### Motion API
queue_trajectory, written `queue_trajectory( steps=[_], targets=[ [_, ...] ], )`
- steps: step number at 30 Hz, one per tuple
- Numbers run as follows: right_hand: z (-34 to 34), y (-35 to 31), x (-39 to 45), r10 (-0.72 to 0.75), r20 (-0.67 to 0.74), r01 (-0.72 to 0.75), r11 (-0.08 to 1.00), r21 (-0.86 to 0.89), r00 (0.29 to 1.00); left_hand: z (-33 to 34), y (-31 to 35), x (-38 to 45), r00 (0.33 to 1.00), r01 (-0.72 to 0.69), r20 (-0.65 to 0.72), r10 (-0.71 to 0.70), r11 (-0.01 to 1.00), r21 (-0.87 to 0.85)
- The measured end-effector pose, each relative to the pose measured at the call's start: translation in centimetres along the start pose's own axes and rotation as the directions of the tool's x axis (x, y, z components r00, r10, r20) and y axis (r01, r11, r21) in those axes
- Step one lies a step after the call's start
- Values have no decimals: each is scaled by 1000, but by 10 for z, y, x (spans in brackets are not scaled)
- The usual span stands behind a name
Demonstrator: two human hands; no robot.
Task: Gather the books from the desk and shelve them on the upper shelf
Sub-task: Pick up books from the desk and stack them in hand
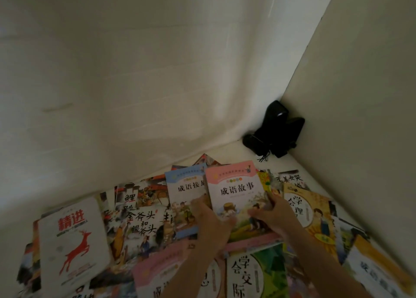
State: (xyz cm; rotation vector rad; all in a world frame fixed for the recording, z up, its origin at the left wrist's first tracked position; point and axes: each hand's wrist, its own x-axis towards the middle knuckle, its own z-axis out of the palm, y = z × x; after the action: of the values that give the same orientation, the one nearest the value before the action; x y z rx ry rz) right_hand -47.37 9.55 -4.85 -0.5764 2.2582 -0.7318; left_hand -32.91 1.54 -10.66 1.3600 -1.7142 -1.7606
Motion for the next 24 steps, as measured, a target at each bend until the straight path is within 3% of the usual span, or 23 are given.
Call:
queue_trajectory(
  steps=[5,9,13,16,19,22,24],
  targets=[
    [16,31,25,-15,56,22,992,-122,998,31,-23,5,998,8,-61,-5,998,58],
    [8,32,45,58,101,-58,998,-4,993,34,-11,16,964,159,-199,-173,984,-84],
    [2,23,58,133,202,-173,966,191,970,15,9,33,937,334,-44,-348,924,-186],
    [2,28,53,86,262,-163,943,289,961,11,21,27,974,226,10,-228,960,-164],
    [-7,28,38,-123,240,13,910,413,963,5,32,17,998,-27,61,35,992,-123],
    [-19,21,24,-352,8,299,807,509,936,-6,49,15,952,-270,121,283,956,-116],
    [-23,20,20,-436,-133,444,761,473,890,-9,55,20,924,-329,157,348,935,-132]
  ],
)
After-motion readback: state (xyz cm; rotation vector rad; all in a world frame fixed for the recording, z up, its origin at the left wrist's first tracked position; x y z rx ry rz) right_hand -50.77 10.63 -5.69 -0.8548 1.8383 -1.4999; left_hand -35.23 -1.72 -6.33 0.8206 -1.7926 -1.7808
